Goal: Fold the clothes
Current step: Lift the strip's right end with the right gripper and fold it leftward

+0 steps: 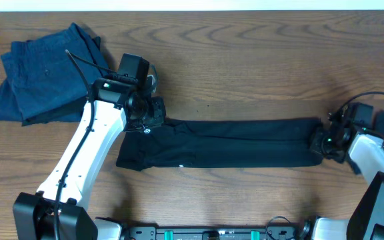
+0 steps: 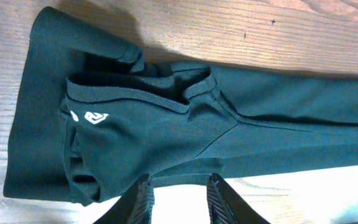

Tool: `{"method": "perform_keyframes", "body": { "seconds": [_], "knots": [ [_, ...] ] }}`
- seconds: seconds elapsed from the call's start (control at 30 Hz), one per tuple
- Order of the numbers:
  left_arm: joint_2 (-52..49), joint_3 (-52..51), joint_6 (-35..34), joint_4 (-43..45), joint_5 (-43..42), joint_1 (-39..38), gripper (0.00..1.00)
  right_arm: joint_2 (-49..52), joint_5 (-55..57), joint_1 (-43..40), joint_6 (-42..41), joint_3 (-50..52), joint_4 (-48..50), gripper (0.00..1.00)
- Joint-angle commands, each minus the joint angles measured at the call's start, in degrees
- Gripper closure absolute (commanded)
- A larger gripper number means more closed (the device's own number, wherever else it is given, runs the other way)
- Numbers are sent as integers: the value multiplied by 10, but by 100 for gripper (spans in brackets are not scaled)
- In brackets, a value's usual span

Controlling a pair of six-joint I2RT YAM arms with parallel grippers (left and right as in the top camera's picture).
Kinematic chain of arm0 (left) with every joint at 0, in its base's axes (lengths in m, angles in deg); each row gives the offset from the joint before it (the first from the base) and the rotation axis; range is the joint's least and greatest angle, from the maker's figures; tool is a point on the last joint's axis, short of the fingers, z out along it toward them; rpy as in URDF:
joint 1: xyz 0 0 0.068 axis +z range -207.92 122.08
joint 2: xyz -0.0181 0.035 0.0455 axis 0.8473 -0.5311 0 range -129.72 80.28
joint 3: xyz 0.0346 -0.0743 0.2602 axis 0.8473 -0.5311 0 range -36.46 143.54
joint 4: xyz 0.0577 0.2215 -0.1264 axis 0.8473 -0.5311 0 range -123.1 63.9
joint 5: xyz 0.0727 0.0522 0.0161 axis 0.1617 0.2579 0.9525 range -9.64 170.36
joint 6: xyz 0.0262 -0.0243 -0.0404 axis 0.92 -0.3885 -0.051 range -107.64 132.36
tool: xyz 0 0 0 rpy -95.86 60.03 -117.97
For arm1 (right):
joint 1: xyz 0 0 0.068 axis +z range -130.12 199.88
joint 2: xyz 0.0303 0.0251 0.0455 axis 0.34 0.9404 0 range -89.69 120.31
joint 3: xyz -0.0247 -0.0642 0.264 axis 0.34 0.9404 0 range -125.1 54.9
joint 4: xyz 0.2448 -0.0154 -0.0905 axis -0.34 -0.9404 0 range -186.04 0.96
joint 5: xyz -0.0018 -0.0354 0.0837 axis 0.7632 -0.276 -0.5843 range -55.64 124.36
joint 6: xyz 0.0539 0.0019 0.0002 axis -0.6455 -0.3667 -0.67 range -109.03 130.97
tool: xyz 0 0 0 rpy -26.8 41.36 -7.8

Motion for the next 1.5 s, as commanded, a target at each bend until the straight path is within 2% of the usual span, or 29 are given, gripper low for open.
{"method": "perform_keyframes", "body": {
  "seconds": [0.0,0.17,0.33,0.63,1.0,1.47],
  "knots": [
    [0,6,3,-2,5,1,69,5,68,-33,-21,-67,-21,99],
    [0,6,3,-2,5,1,69,5,112,-69,-12,-174,-96,99],
    [0,6,3,-1,5,1,69,5,99,-54,29,-217,-140,99],
    [0,6,4,-3,5,1,69,6,73,92,72,-219,-170,99],
    [0,6,3,-3,5,1,68,6,74,288,58,-218,-215,99],
    [0,6,4,-3,5,1,68,52,67,352,37,-218,-216,98]
  ]
}}
